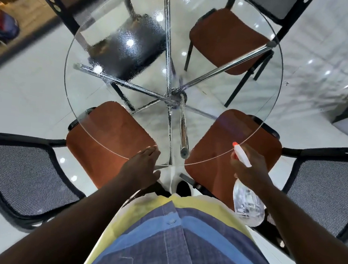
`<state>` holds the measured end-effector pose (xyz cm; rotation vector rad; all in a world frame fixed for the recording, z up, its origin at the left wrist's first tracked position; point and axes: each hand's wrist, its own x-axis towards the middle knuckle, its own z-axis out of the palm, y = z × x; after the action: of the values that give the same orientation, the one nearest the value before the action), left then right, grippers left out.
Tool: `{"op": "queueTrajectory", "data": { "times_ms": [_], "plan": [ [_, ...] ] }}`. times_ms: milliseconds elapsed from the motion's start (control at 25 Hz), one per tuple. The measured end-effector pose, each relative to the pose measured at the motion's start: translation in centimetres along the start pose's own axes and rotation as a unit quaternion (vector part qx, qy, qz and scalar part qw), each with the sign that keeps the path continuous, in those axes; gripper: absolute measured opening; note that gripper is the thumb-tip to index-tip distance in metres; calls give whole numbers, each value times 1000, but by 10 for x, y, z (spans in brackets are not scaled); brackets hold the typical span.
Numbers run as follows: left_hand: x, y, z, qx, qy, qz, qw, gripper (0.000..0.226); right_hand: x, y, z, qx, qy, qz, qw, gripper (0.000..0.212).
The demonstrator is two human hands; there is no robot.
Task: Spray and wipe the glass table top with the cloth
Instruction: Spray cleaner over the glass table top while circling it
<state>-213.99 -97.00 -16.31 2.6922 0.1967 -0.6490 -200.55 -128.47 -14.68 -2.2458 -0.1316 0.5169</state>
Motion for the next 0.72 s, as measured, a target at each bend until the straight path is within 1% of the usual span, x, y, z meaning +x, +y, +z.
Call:
{"op": "queueTrajectory", "data": {
  "times_ms": [80, 200, 280, 320, 440, 560, 640, 720],
  "plan": [
    [1, 1, -6, -5, 21, -1, 1000, 52, 10, -12, 0, -6, -9, -18, 1000, 15],
    [4, 1, -14, -17, 34, -14, 999, 47, 31, -35, 2, -6, -18, -40, 999, 8],
    [4, 0, -19, -18, 41, -13, 999, 47, 44, -53, 5, -5, -9, -74, 997, 18],
    [3, -1, -21, -17, 43, -11, 999, 48, 50, -60, 6, -7, -11, -84, 996, 19],
    [4, 0, -27, -6, 48, -7, 999, 52, 63, -75, 6, -35, -33, -80, 996, 11],
    [5, 3, -29, 0, 42, -5, 999, 57, 65, -76, 4, -47, -12, -110, 993, 5],
    [6, 3, -30, -2, 36, -7, 999, 62, 63, -69, 2, -38, 17, -104, 994, 16],
    [8, 5, -29, 3, 30, -5, 1000, 64, 58, -57, -7, -14, 34, -53, 998, 25]
  ]
}}
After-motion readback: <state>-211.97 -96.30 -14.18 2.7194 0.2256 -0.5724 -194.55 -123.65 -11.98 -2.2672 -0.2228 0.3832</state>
